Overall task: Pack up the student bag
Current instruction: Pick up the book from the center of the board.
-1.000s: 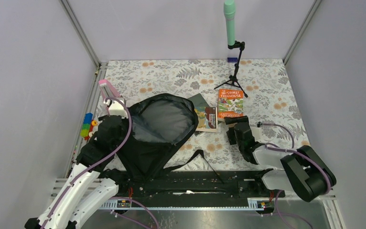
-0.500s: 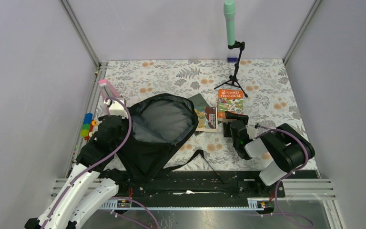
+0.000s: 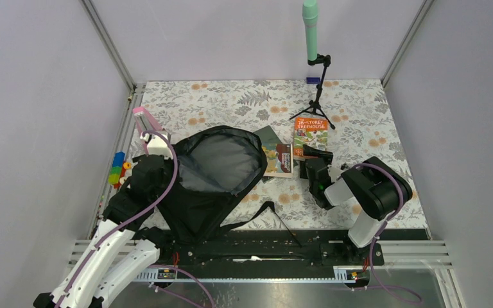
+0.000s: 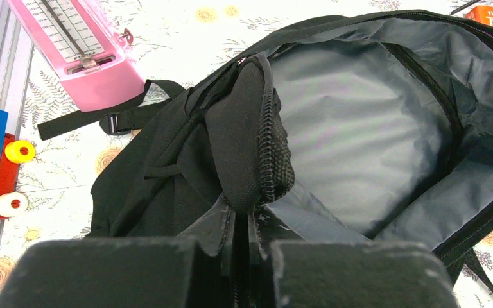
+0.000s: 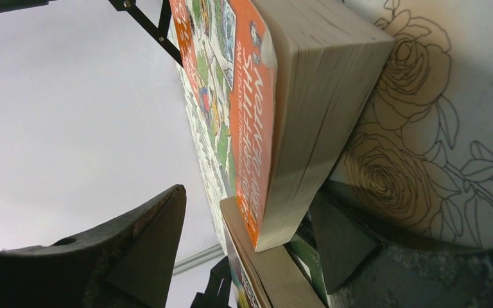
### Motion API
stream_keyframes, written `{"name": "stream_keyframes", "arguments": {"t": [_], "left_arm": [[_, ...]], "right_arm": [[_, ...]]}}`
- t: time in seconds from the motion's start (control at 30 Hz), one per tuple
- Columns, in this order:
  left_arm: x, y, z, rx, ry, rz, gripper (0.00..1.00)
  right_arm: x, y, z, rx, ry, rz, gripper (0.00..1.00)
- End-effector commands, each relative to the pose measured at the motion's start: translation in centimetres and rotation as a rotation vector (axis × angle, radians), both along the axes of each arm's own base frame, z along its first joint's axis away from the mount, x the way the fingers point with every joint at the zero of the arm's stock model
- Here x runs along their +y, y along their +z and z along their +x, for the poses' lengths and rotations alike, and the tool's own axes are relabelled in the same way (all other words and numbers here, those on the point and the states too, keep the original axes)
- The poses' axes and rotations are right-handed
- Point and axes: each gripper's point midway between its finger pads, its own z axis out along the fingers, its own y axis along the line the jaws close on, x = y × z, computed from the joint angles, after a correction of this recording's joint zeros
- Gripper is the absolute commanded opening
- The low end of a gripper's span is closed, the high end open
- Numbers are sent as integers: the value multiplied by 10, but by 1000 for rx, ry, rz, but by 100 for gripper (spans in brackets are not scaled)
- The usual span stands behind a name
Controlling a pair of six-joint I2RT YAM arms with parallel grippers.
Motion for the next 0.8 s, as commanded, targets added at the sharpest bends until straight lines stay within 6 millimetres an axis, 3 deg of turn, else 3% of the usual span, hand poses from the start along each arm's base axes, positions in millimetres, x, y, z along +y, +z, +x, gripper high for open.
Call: {"name": "stream_keyframes", "arguments": {"t": [0.0,0.1,0.23,0.43,0.6,0.77], "left_arm": [[-1,32,11,-111,9,-31,0],[0,32,12,-111,12,-29,0],[0,31,11,-111,13,-27,0],[-3,32,10,-119,-11,-35,0],[-12,34,8,-125,-63,-50,0],[-26,32,7,-114,-145,-64,0]], "right_arm": [[-19,-29,-7,93,-60,-111,75],[-21,-28,-3,89,-69,-144,65],[-25,-26,0,67,-76,-183,42],[-31,1,5,-18,-65,-300,16],[-37,35,1,-82,-37,-419,1],[-40,64,-13,-118,21,-503,0]]}}
